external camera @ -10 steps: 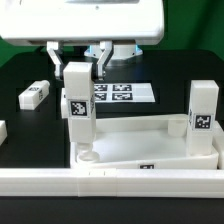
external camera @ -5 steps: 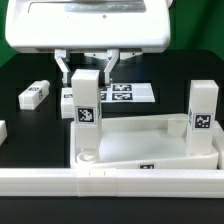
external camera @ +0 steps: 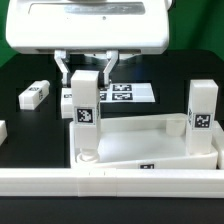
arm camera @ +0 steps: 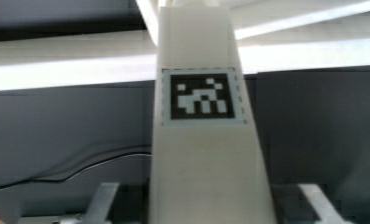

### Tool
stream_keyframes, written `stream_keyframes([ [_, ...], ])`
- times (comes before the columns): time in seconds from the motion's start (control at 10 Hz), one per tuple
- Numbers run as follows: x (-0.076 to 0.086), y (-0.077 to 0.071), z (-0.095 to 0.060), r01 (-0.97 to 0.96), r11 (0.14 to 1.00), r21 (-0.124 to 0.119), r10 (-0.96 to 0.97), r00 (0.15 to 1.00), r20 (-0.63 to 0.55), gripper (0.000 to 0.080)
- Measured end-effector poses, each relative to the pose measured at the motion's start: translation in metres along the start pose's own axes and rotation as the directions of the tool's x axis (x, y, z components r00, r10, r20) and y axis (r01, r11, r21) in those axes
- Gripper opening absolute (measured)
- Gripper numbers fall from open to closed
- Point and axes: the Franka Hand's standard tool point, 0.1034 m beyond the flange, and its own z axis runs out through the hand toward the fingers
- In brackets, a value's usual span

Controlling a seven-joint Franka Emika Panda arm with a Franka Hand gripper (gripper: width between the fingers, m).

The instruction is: Assemble desk

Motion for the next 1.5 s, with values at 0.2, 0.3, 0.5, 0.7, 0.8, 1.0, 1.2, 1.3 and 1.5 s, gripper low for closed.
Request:
stream_keyframes([
  [0.2, 0.000, 0.000, 0.000, 0.000, 1.000, 0.000, 0.000, 1.000, 0.001, 0.0290],
  [0.3, -0.001, 0.001, 0.001, 0.001, 1.000, -0.001, -0.001, 1.000, 0.002, 0.0290],
  [0.5, -0.012, 0.007, 0.004, 0.000, 1.000, -0.007, 0.000, 1.000, 0.016, 0.0290],
  [0.7, -0.012, 0.007, 0.004, 0.001, 1.000, -0.009, -0.001, 1.000, 0.011, 0.0290],
  [0.8, -0.012, 0.007, 0.004, 0.001, 1.000, -0.010, -0.001, 1.000, 0.008, 0.0290],
  [1.0, -0.010, 0.007, 0.006, 0.005, 1.000, -0.021, -0.005, 1.000, -0.029, 0.0290],
  [1.2, -0.009, 0.008, 0.006, 0.006, 1.000, -0.027, -0.008, 0.999, -0.051, 0.0290],
  [1.3, -0.009, 0.008, 0.006, 0.006, 1.000, -0.027, -0.008, 0.999, -0.050, 0.0290],
  [1.5, -0.010, 0.008, 0.007, 0.006, 1.000, -0.027, -0.008, 0.999, -0.050, 0.0585],
])
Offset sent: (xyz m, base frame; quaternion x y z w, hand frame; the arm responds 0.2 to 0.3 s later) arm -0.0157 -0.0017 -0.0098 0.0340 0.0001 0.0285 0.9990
